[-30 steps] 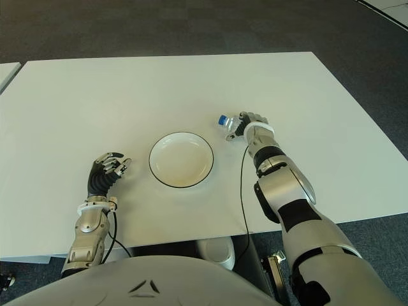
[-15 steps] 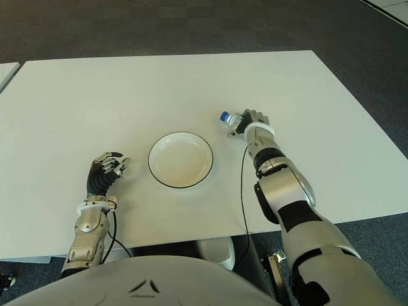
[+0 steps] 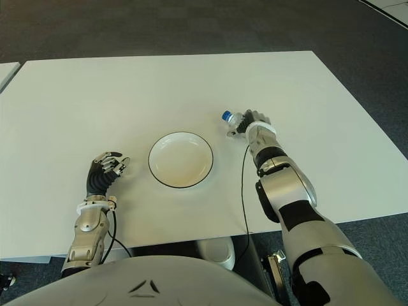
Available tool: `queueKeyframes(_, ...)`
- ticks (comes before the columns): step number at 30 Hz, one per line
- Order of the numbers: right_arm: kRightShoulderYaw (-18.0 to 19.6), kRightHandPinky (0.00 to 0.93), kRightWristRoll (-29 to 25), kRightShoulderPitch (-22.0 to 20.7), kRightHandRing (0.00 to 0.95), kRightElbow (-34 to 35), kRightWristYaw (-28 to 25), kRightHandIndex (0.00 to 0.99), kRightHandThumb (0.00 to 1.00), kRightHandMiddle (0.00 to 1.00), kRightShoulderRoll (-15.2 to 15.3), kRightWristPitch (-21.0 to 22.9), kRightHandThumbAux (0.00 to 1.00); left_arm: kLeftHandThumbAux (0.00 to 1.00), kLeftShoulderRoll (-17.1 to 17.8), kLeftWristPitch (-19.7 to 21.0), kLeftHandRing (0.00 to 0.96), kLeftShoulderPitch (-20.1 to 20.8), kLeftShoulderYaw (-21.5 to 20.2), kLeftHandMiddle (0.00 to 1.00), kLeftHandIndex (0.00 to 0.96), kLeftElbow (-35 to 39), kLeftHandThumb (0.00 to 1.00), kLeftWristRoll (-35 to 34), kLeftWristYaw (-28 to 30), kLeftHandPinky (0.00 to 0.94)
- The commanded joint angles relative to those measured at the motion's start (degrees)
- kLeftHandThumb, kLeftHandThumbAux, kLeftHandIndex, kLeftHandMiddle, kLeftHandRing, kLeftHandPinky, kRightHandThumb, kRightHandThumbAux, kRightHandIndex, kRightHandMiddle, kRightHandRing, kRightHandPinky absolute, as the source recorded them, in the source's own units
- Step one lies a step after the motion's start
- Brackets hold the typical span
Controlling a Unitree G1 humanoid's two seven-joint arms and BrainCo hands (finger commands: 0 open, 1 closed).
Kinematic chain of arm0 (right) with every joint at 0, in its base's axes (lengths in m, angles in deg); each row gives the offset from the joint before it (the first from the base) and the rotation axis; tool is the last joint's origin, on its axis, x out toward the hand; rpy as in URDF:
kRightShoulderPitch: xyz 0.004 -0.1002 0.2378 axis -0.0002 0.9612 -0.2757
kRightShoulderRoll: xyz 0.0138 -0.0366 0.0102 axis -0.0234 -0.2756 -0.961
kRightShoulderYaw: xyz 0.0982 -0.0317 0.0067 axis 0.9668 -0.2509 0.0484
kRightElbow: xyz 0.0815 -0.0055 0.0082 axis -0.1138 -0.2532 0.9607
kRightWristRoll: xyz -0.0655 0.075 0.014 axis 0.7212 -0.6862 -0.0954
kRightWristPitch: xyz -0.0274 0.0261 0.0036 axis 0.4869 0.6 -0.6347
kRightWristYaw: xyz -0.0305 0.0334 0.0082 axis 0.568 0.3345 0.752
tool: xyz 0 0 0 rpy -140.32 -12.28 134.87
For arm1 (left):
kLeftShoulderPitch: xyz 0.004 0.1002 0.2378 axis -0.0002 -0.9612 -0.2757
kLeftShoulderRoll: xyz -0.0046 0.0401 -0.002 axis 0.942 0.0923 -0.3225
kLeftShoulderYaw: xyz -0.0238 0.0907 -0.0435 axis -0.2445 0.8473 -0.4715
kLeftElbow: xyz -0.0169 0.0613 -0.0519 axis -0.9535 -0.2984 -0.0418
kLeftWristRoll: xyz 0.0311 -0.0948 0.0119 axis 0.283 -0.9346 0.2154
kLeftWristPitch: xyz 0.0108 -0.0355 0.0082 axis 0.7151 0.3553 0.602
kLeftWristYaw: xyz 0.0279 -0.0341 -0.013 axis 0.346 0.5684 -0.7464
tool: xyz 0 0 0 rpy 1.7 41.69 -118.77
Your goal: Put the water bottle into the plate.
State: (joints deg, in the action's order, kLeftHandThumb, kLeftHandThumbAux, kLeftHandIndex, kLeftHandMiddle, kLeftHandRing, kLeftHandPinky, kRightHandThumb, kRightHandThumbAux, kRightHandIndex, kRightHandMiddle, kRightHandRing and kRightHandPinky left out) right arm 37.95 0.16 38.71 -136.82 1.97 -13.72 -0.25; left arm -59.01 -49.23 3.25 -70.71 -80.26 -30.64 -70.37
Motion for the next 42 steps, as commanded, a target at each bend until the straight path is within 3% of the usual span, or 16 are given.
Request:
queueKeyframes(1, 1.48, 0.859, -2.44, 3.52, 0.837, -1.88, -2.97, 0.437, 0.698, 0.838, -1.88, 1.04, 0.729, 0.712, -0.30, 0.67, 0.685, 0.18, -0.17, 0.703, 0.438, -1.09, 0.709, -0.14, -0.54, 0.668)
queueKeyframes(12, 7.46, 0.883, -8.05, 0.85, 0.871, -1.08, 0.15, 0.436, 0.696, 0.876, -3.00, 1.46, 0.730, 0.712, -0.45, 0.54, 0.685, 0.39, -0.32, 0.704, 0.438, -1.39, 0.709, 0.27, -0.72, 0.670)
queueKeyframes(21, 11.71, 0.870, -12.15, -3.19, 0.874, -0.03, 1.79, 0.436, 0.694, 0.883, -3.52, -1.74, 0.731, 0.712, -0.37, 0.64, 0.680, 0.64, -0.39, 0.699, 0.437, -1.60, 0.709, -0.18, -0.16, 0.673)
queueKeyframes(25, 11.54, 0.859, -12.04, -3.72, 0.866, 0.33, 3.65, 0.437, 0.695, 0.873, -3.24, -6.33, 0.730, 0.712, -0.45, 0.50, 0.682, 0.68, -0.41, 0.700, 0.437, -1.69, 0.708, -0.36, -0.11, 0.674)
queueKeyframes(34, 10.40, 0.860, -11.08, -4.19, 0.863, 1.02, 7.16, 0.438, 0.699, 0.868, -3.43, -11.48, 0.729, 0.712, -0.48, 0.34, 0.686, 0.65, -0.43, 0.703, 0.438, -1.82, 0.709, -0.14, -0.33, 0.673)
queueKeyframes(38, 7.95, 0.864, -9.37, -3.45, 0.867, 7.41, 10.28, 0.438, 0.701, 0.873, -3.99, -17.74, 0.727, 0.712, -0.33, 0.18, 0.688, 0.60, -0.47, 0.704, 0.438, -2.05, 0.709, -0.24, -0.09, 0.681)
queueKeyframes(42, 7.25, 0.859, -9.69, -1.30, 0.868, 12.50, 9.64, 0.439, 0.702, 0.876, -4.21, -21.13, 0.726, 0.712, -0.42, -0.12, 0.689, 0.27, -0.39, 0.707, 0.437, -1.73, 0.708, -0.18, -0.08, 0.678)
